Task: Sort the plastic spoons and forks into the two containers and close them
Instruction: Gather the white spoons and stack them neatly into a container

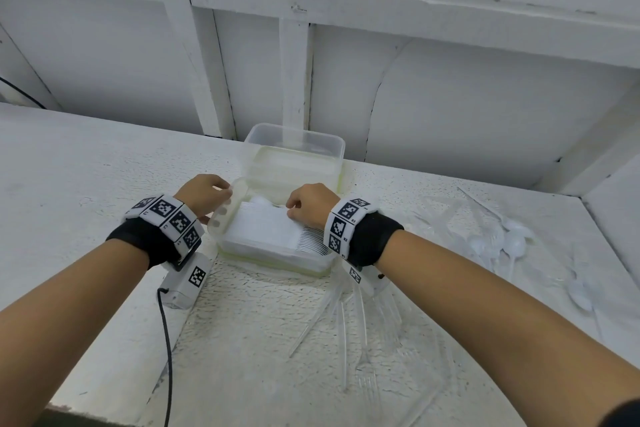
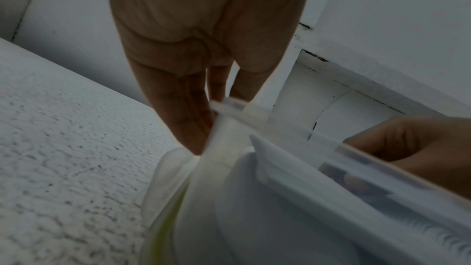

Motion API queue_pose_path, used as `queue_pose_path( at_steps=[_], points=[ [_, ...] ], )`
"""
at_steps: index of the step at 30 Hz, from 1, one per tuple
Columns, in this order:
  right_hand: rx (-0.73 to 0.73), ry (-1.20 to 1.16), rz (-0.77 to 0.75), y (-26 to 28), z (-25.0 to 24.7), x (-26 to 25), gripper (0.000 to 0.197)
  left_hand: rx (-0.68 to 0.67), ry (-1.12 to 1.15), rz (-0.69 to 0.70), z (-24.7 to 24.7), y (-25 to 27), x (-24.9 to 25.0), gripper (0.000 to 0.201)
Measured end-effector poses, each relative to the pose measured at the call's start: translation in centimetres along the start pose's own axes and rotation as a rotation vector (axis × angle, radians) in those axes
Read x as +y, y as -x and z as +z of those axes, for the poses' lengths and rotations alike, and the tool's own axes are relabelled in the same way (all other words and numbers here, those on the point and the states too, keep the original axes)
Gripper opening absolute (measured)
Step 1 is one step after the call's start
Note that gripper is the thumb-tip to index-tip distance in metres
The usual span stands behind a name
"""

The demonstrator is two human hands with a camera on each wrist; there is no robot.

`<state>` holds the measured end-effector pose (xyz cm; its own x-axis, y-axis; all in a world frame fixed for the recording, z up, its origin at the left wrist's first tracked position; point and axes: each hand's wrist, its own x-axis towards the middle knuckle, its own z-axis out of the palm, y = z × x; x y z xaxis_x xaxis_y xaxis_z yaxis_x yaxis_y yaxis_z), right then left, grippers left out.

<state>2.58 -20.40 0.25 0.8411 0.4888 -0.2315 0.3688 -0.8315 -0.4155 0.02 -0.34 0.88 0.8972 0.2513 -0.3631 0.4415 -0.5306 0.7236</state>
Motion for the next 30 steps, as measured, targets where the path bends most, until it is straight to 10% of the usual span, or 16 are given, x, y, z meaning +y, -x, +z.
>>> queue_pose_path(
  at_steps=[11,18,30],
  points=[
    [0.097,-0.082,-0.015,1.1,-1.5,0.5,0.029,0.108,-0.274,0.045,-0.2,0.9,0.5,0.029],
    [0.276,-0.187,-0.002,6.2,-6.5,3.8,0.029,0.247,-0.29,0.412,2.4,3.8,5.0,0.03],
    [0.354,-0.125,0.507,21.3,-8.8,21.7,0.025,-0.19,-0.346,0.717,19.5,8.6,16.1,0.027]
  ],
)
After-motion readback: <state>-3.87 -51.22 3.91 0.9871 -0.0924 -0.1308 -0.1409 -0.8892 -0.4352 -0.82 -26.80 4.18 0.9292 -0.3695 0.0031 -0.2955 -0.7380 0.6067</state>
